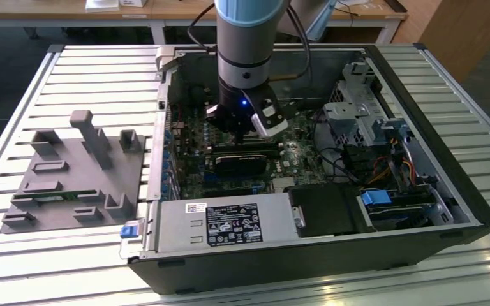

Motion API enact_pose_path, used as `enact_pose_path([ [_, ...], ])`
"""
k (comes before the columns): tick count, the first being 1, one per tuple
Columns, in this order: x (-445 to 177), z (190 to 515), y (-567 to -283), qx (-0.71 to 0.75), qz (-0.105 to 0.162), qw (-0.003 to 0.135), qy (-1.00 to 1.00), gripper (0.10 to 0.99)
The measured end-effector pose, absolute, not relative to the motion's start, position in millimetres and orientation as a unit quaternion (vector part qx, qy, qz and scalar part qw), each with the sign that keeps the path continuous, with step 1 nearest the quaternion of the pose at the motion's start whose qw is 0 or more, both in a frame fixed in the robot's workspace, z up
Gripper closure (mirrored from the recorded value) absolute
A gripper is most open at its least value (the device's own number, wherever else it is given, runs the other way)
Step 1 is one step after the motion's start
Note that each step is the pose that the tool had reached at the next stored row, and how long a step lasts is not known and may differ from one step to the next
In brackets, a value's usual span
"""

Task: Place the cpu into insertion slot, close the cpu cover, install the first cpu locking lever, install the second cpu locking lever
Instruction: 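Install the second cpu locking lever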

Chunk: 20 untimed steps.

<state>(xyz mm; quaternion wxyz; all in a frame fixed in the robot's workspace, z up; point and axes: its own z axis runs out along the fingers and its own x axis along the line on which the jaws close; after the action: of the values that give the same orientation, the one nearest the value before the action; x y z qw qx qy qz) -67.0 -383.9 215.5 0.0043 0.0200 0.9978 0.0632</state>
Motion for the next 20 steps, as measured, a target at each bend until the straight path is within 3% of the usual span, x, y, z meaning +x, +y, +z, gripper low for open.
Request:
enact_pose_path([
  [20, -74.6, 204.1, -388.7, 0.020, 0.077, 0.004, 0.997, 0.980],
])
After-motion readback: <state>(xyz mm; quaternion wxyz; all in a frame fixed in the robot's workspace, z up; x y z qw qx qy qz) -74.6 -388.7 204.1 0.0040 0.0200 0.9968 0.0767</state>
